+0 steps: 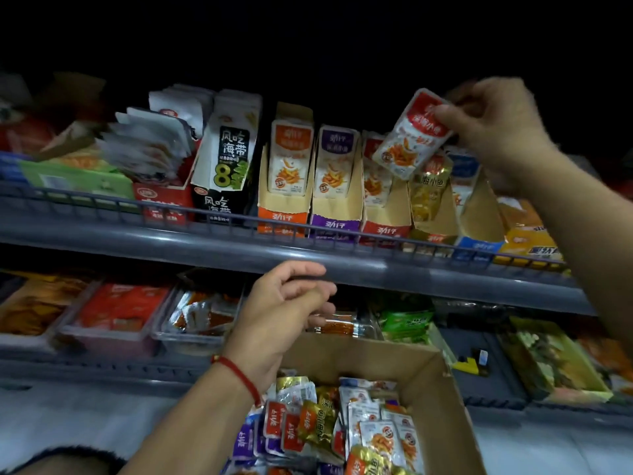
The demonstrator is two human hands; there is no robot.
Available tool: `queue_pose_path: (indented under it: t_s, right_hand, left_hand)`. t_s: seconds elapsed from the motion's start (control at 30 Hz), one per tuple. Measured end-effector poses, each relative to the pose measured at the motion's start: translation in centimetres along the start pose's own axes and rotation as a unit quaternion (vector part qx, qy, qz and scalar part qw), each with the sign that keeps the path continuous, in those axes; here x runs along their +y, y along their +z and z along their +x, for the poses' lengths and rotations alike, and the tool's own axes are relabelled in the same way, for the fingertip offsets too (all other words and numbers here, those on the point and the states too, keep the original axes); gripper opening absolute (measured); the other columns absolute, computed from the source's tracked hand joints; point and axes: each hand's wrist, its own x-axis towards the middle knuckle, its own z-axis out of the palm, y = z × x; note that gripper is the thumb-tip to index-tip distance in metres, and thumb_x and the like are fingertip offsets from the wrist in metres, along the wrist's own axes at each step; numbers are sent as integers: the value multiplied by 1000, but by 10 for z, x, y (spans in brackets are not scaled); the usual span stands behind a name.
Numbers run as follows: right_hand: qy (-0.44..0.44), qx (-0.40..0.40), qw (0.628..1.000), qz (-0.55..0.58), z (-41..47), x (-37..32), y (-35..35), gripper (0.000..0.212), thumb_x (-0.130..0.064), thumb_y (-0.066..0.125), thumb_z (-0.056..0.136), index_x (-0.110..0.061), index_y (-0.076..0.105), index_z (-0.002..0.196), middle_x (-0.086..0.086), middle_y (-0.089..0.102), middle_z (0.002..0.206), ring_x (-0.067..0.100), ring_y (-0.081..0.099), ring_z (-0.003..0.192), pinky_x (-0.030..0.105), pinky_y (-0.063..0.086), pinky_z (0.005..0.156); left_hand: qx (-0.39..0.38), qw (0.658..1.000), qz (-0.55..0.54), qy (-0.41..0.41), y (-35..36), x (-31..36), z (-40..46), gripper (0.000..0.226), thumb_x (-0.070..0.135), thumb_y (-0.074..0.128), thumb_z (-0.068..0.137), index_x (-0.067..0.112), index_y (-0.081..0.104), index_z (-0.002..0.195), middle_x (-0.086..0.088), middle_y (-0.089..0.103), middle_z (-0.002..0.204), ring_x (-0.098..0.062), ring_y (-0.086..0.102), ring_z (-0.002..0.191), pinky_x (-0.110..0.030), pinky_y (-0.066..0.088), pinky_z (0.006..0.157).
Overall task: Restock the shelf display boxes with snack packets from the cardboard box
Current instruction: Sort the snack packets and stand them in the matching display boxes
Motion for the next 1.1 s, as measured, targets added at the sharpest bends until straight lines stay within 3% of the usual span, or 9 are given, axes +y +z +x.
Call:
queue_pose_path:
  t_s: [0.1,0.2,0.37,0.53,0.7,0.87,1.0,1.1]
  right_hand:
    - [-7,-39,997,-72,17,-1,22,33,-26,64,99,-15,63,130,7,67,129,21,62,120,43,52,103]
    - [-11,-85,985,-149,22,0,43,32,-21,59,102,-14,60,132,10,64,133,27,60,123,33,46,95]
    - [-10,-161,957,-242,29,1,65,33,-26,60,100,-17,60,132,10,63,130,30,61,119,40,48,94]
    - [-11,-171,934,-312,40,4,72,32,-30,55,102,-21,55,133,13,63,125,32,62,110,45,52,92]
    - [-18,-163,928,-334,46,12,79,29,-32,54,103,-25,53,131,13,60,125,33,61,107,47,53,89]
    - [-70,-137,913,-378,45,18,80,31,-28,56,102,-18,53,131,17,58,127,37,60,109,46,52,86]
    - [-144,-43,908,-390,28,17,73,31,-28,57,102,-8,62,125,20,67,112,38,65,96,49,56,75]
    - [-224,34,917,-328,-9,12,58,27,-26,54,102,-7,65,118,18,65,107,39,62,97,44,50,70]
  left_hand:
    - [7,1000,17,-11,-3,-2,3,23,5,68,92,18,66,111,-2,78,95,-25,74,88,-38,61,79]
    - [8,999,37,-16,-6,-3,5,24,3,64,94,21,66,109,-1,78,93,-24,74,87,-37,61,78]
    - [6,999,46,-21,-6,-4,6,27,0,61,93,21,65,109,0,78,92,-25,74,88,-35,60,77]
    - [2,999,41,-31,-2,-3,3,24,2,60,94,20,65,109,2,77,90,-24,74,87,-33,60,75]
    - [-4,998,51,-34,0,-3,2,24,4,60,95,22,64,109,3,77,91,-21,74,85,-29,59,73]
    - [0,997,66,-33,0,-3,2,22,5,62,94,23,64,108,3,77,89,-18,74,81,-28,59,72]
    - [4,994,100,-31,-2,-5,2,23,4,62,93,22,63,106,1,76,90,-20,73,83,-33,61,76]
    - [-1,990,140,-32,-1,-8,0,20,6,63,93,21,63,106,-2,76,93,-22,73,85,-36,60,78]
